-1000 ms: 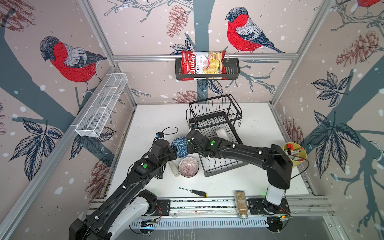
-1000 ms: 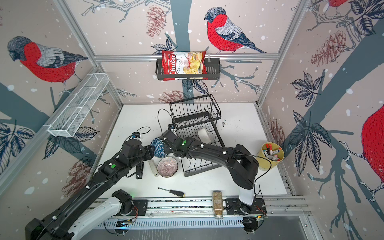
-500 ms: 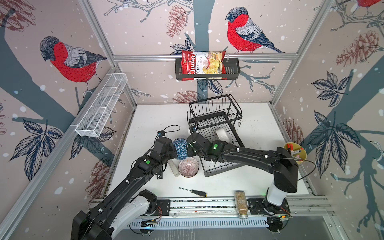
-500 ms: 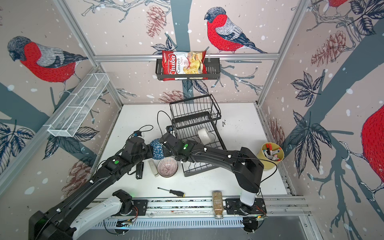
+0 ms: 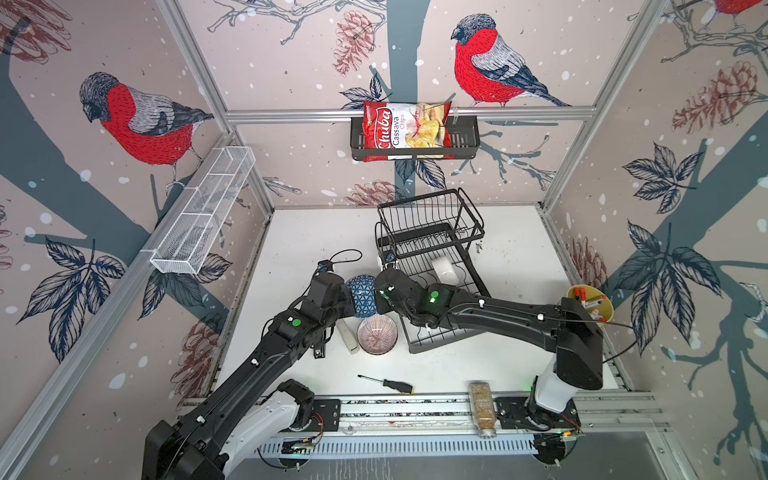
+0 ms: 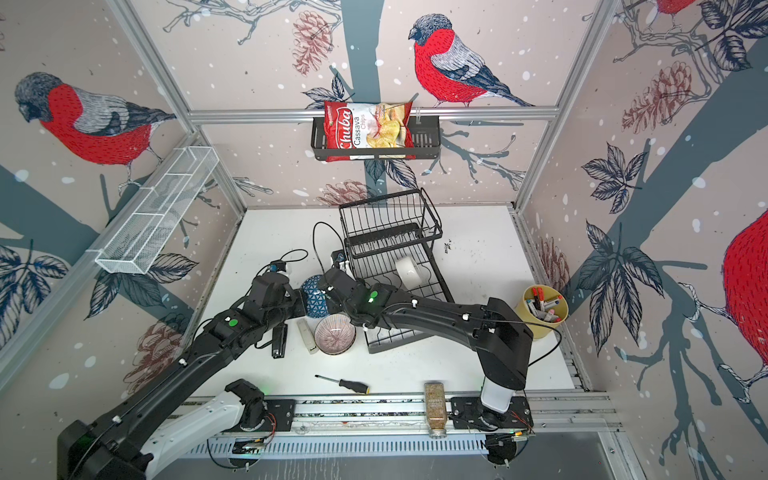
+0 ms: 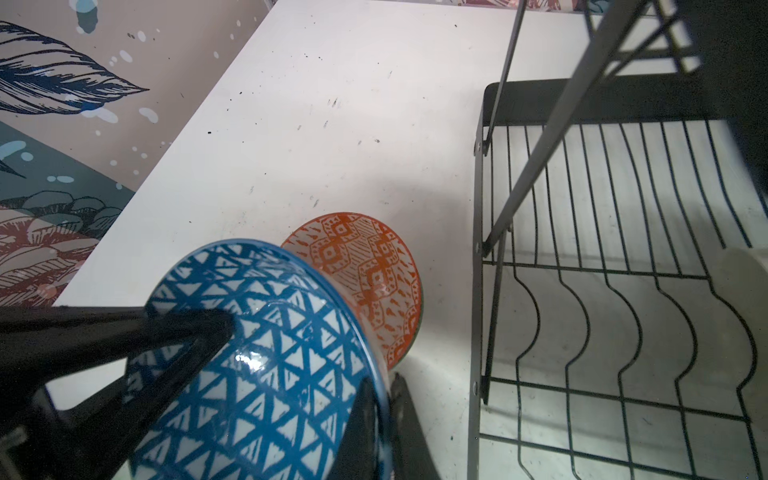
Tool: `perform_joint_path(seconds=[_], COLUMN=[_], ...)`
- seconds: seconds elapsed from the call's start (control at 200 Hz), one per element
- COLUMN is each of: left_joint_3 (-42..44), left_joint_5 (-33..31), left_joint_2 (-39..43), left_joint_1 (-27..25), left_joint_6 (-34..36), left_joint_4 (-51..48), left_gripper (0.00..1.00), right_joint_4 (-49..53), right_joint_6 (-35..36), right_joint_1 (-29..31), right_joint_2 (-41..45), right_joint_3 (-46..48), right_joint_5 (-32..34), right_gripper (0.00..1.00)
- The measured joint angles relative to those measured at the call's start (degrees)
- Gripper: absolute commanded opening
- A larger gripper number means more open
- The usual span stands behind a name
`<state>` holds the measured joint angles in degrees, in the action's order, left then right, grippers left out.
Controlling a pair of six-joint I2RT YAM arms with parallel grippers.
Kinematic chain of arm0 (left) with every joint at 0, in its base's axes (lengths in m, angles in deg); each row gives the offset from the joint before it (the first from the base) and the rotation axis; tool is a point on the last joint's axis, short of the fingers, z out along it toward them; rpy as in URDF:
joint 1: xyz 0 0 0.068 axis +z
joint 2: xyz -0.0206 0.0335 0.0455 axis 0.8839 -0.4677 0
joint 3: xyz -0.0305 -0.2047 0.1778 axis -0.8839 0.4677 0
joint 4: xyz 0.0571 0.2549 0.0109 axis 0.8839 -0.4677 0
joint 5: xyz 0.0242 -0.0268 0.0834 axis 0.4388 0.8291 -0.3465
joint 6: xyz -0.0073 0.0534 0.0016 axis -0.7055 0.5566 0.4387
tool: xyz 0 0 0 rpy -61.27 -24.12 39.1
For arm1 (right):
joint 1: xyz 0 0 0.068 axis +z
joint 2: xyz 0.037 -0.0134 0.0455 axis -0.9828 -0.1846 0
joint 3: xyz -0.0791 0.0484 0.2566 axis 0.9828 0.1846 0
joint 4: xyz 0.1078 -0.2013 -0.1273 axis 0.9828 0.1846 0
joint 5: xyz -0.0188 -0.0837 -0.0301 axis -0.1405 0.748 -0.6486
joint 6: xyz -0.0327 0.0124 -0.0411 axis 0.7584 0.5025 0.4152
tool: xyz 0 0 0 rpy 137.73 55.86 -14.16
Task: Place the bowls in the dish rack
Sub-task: 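Raise the blue-patterned bowl with the left gripper while the right gripper approaches, then close the right gripper on the bowl rim held by the left gripper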
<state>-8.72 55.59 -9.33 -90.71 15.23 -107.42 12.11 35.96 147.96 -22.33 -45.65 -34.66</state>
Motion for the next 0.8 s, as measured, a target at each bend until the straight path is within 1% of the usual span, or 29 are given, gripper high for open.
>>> perform_joint_path(seconds=[0.12,0.17,0.215,0.275,0.445,0.58,0.77,0.8], left_joint_3=[0.2,0.2,0.3,0.4,0.6,0.7,1.1,1.3], left_joint_5=[0.9,1.4,1.9,2.2,5.8,9.7,14.7,15.6], left_joint_2=[0.2,0.3,0.3,0.3,0.3,-0.1,-1.1,-1.1], left_joint_1=[0.0,0.0,0.1,0.1,0.1,0.1,-0.5,-0.7], left_joint_6=[-0.2,-0.6,-0.6,-0.6,0.0,0.5,1.9,2.0], left_joint_4=[0.3,0.7,1.2,1.9,4.7,7.4,9.9,10.3], left_gripper=[0.00,0.00,0.00,0.00,0.00,0.00,0.00,0.00], right_joint_4=[0.5,0.4,0.2,-0.5,-1.7,-3.1,-6.6,-7.3], right_joint_6=[0.1,0.1,0.1,0.2,1.6,3.2,4.8,4.9], right_joint_1=[0.0,0.0,0.0,-0.1,-0.6,-2.3,-5.9,-6.4], right_joint_2=[0.7,1.4,2.2,3.3,6.8,10.7,19.8,21.4], right_joint_3=[0.1,0.4,0.9,2.0,5.9,10.0,17.8,19.1], right_joint_5=[0.0,-0.1,-0.5,-1.8,-6.7,-11.9,-18.5,-19.4], right_gripper=[0.14,0.18,0.25,0.32,0.51,0.60,0.71,0.75])
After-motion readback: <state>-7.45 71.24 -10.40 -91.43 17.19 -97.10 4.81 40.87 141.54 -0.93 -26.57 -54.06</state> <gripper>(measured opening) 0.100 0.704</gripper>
